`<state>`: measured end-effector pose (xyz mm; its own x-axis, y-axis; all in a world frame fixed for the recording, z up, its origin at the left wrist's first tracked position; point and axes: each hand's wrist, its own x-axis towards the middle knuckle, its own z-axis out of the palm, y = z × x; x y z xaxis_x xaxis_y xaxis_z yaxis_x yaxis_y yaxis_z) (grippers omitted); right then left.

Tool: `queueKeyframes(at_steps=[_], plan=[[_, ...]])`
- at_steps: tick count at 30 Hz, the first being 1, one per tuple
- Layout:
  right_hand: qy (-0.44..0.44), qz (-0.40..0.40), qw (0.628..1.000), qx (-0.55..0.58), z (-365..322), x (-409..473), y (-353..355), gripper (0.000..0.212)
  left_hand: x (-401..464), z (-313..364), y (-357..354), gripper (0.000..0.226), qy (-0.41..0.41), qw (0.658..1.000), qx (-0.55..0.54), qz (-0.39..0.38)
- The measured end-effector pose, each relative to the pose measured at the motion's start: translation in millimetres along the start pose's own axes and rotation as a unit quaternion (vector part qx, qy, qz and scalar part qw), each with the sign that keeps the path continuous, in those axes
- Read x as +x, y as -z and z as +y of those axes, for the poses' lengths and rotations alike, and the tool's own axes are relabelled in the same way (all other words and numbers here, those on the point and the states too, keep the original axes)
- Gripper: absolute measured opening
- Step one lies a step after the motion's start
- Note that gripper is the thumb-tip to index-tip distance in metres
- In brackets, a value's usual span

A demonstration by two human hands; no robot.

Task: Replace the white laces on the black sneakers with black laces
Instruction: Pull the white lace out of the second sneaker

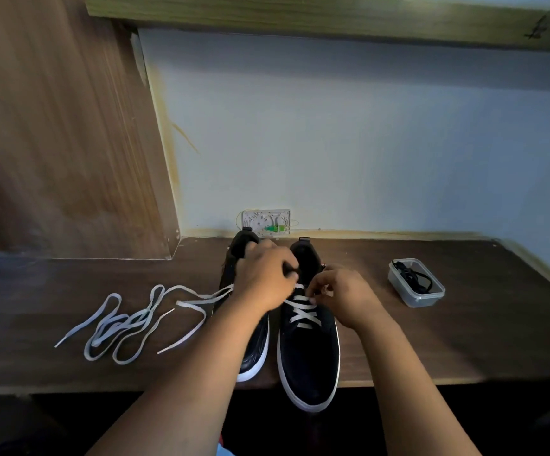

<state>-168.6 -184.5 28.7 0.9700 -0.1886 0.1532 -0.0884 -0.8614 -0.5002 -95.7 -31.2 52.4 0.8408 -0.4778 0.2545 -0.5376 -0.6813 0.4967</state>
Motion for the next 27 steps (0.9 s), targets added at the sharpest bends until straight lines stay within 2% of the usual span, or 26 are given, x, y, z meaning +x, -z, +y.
queueKeyframes(at_steps=[3, 6, 9, 11, 12, 14, 15, 17, 18, 22, 25, 27], plan=[[0.024, 0.008, 0.999, -0.019, 3.2, 0.7, -0.2, 0.008, -7.9, 12.0, -17.9, 0.025, -0.025, 0.995, 0.015, -0.094], [-0.004, -0.029, 0.999, -0.034, 4.5, 1.9, 0.3, 0.006, -9.5, 12.0, -30.8, 0.025, -0.022, 0.993, 0.034, -0.108], [-0.003, -0.03, 0.999, 0.014, 3.4, 3.7, -1.7, 0.006, -7.9, 9.5, -37.4, 0.015, -0.005, 0.994, -0.012, -0.105], [0.003, -0.015, 0.999, 0.051, 4.2, 3.7, -1.8, 0.014, -7.7, 11.7, -34.0, 0.01, 0.063, 0.984, -0.116, -0.116], [0.004, -0.01, 0.998, 0.058, 5.9, 3.1, -1.2, 0.018, -7.8, 14.0, -30.4, 0.014, 0.112, 0.965, -0.206, -0.115], [0.009, -0.011, 0.998, 0.06, 10.7, 1.4, -0.1, 0.025, -7.9, 20.8, -21.8, 0.019, 0.193, 0.903, -0.369, -0.107], [0.004, -0.014, 0.998, 0.063, 13.4, 0.3, -0.7, 0.025, -8.6, 23.9, -17.2, 0.02, 0.213, 0.877, -0.416, -0.111], [-0.007, -0.003, 0.996, 0.091, 18.0, -1.2, -3.1, 0.022, -9.4, 26.3, -14.2, 0.024, 0.217, 0.86, -0.446, -0.118], [-0.008, 0.012, 0.994, 0.11, 20.3, -1.0, -4.7, 0.018, -9.6, 25.3, -15.2, 0.024, 0.211, 0.866, -0.437, -0.117], [0.01, 0.059, 0.989, 0.136, 19.5, -0.4, -8.2, 0.014, -5.8, 12.7, -23.3, 0.026, 0.15, 0.947, -0.265, -0.106], [0.034, 0.105, 0.989, 0.1, 8.6, -0.7, -3.9, 0.019, -4.0, 4.4, -30.2, 0.021, 0.093, 0.974, -0.188, -0.087], [0.057, 0.152, 0.982, 0.095, -1.9, -0.7, 4.0, 0.021, -3.4, 2.6, -33.1, 0.026, 0.043, 0.983, -0.17, -0.059]])
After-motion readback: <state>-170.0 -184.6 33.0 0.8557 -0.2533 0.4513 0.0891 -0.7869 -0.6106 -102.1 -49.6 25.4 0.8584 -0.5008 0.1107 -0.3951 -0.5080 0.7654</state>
